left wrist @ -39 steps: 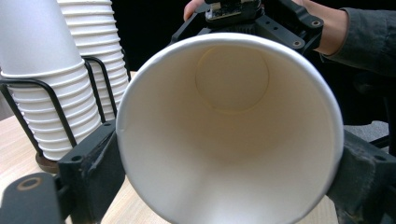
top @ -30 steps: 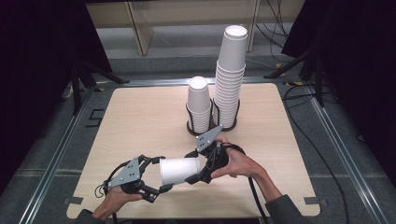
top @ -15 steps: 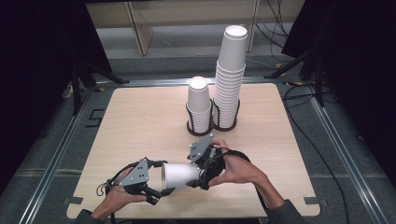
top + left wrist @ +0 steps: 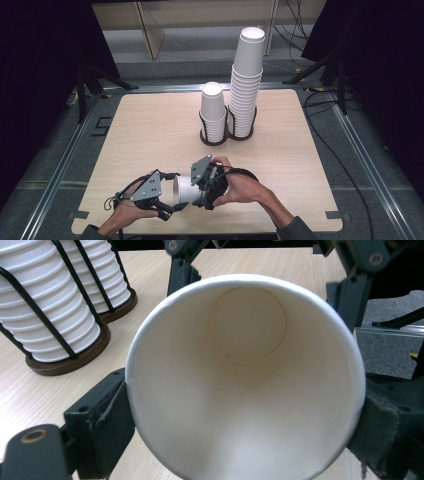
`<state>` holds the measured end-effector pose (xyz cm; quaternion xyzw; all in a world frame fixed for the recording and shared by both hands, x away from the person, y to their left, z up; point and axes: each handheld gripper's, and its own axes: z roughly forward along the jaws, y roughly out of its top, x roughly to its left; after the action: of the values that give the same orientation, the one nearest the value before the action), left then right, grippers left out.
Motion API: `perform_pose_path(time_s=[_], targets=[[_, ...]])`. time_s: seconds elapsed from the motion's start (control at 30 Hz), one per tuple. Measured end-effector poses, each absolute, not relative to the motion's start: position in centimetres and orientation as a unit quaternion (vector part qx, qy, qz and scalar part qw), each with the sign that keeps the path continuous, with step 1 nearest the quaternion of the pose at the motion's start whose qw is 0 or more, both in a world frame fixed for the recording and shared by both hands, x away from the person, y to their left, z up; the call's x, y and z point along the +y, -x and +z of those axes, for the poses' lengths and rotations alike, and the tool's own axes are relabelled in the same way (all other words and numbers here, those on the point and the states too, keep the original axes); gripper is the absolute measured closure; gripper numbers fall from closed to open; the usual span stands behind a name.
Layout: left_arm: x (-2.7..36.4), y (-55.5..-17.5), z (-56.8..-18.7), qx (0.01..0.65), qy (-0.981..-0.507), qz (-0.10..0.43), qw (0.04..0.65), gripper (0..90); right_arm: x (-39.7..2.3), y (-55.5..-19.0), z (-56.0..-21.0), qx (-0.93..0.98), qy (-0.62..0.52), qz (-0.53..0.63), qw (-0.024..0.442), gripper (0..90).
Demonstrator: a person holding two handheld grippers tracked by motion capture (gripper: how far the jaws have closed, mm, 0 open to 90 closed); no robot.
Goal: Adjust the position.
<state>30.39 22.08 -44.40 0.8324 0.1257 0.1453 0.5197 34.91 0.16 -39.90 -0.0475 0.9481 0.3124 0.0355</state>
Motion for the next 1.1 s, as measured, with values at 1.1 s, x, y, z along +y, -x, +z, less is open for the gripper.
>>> perform_pose_path(time_s=[1.1], targets=[[24.3,-30.9,-44.0,0.22,-0.709,0.14,0.655,13.9,-3.0,-37.3,-41.0,0.888,-0.035,0.457,0.014,19.5]])
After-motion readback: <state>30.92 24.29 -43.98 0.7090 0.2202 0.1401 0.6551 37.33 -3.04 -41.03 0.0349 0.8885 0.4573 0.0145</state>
